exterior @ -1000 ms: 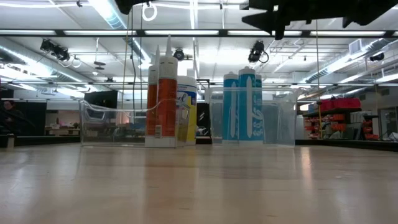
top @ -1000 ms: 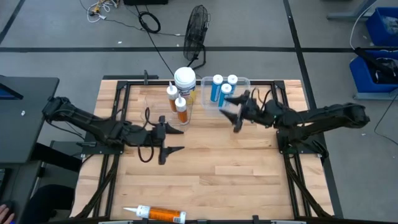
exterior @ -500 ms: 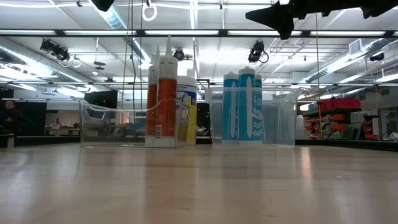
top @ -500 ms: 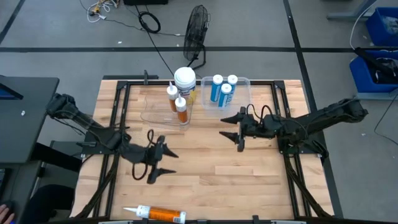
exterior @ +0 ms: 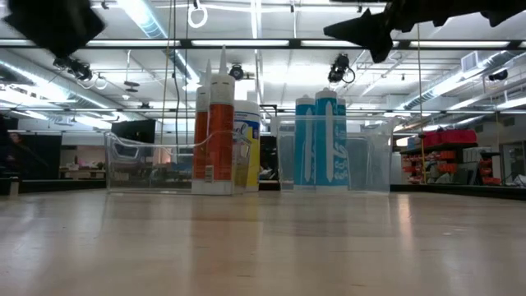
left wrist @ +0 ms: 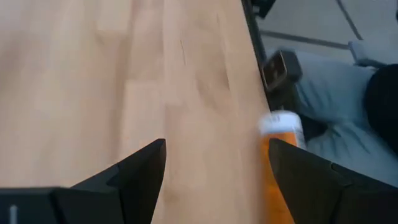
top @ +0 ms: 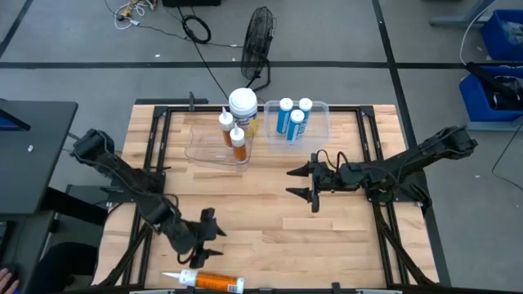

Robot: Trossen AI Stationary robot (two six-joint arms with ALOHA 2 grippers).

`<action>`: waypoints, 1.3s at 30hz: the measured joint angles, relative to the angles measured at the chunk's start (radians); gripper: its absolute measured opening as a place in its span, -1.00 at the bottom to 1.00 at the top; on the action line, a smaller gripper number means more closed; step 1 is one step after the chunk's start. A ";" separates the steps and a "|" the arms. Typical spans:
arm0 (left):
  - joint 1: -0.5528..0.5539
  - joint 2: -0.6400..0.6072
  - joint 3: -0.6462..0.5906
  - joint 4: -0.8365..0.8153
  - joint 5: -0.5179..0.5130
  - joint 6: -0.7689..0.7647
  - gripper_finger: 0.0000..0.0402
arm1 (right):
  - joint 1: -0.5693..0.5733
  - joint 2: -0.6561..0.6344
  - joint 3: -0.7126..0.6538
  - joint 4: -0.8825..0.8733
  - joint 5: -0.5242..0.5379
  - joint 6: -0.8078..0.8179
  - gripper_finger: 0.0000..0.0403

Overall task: Pick & place silicon tubes, Sealant and Lysol wipes
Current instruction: Put the orange sealant into the left transparent bin

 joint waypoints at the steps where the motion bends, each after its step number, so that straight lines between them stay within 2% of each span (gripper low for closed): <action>1: -0.016 0.011 0.000 0.000 0.001 -0.037 0.44 | 0.000 0.010 0.000 -0.001 0.000 0.004 0.35; 9: -0.126 0.032 0.019 0.006 -0.028 -0.260 0.44 | 0.000 0.086 0.000 0.005 0.000 0.047 0.35; 14: -0.180 0.069 0.113 -0.048 -0.058 -0.283 0.44 | 0.000 0.115 0.000 0.005 0.000 0.051 0.35; 22: -0.203 0.234 0.367 -0.331 -0.039 -0.277 0.44 | -0.002 0.120 0.000 0.016 0.051 0.051 0.35; 26: -0.206 0.339 0.483 -0.535 0.030 -0.312 0.44 | -0.002 0.120 0.000 0.016 0.053 0.051 0.35; 28: -0.205 0.381 0.521 -0.582 0.054 -0.330 0.44 | -0.002 0.120 0.000 0.016 0.053 0.051 0.35; 33: -0.218 0.444 0.540 -0.576 0.075 -0.368 0.44 | -0.002 0.120 0.000 0.015 0.053 0.051 0.35; 39: -0.249 0.462 0.542 -0.578 0.082 -0.461 0.44 | -0.002 0.120 0.000 0.013 0.053 0.051 0.35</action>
